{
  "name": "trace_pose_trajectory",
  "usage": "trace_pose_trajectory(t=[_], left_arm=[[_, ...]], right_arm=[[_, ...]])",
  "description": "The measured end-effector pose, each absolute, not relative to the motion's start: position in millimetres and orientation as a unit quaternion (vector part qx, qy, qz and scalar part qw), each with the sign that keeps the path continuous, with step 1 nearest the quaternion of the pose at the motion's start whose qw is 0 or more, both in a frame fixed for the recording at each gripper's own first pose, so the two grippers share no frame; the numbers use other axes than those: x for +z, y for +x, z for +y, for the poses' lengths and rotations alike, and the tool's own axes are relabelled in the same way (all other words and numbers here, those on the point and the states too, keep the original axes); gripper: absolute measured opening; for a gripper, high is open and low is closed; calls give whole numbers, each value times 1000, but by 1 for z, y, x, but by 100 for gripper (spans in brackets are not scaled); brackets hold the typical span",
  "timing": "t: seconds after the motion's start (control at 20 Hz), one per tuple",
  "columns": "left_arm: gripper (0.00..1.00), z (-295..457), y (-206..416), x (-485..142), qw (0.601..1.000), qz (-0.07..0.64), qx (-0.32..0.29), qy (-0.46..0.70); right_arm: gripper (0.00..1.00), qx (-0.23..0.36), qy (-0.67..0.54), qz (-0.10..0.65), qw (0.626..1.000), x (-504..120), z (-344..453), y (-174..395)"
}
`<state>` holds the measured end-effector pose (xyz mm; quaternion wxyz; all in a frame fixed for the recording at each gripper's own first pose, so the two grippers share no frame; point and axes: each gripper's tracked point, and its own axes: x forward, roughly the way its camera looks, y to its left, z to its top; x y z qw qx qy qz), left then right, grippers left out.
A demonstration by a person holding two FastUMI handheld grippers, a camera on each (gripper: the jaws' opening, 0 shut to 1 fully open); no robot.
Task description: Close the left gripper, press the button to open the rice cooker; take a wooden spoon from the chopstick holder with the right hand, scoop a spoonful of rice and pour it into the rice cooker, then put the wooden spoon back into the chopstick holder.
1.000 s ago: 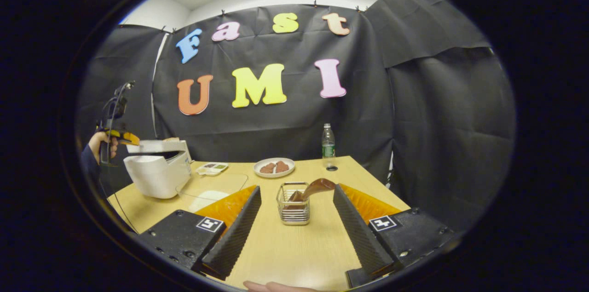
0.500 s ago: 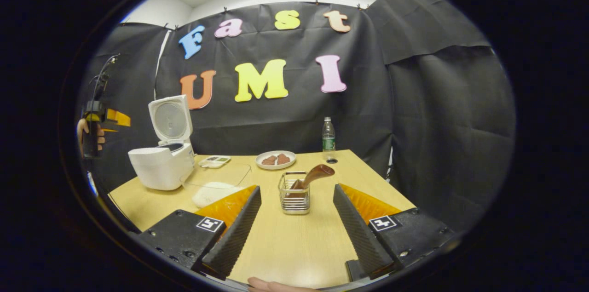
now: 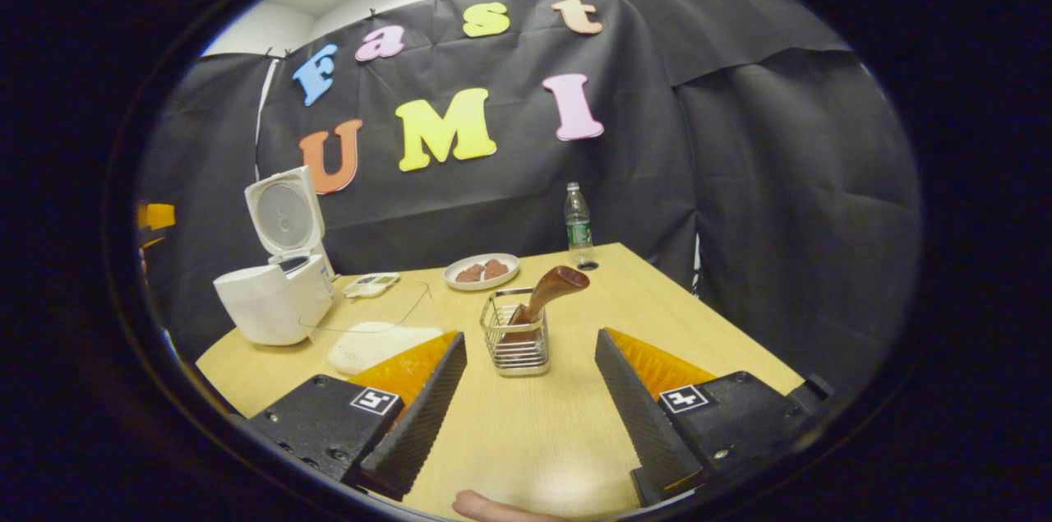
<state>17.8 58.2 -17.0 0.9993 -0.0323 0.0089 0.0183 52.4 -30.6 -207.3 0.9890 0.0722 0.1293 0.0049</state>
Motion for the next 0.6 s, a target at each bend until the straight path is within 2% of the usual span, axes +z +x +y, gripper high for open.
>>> trace_pose_trajectory(t=[0.2, 0.35, 0.5, 0.6], left_arm=[[94, 45, -4, -33, 999, 11, 7, -35], [94, 27, -21, -50, 997, 23, -35, -62], [94, 40, -28, -65, 997, 32, -32, -58], [94, 44, -29, -69, 997, 41, -28, -54]], right_arm=[[100, -8, 62, 120, 991, -214, -37, 91], [99, -32, 93, 107, 989, -214, -42, 124], [97, -82, 94, 94, 988, -222, -55, 156], [82, -103, 113, 88, 984, -228, -55, 166]])
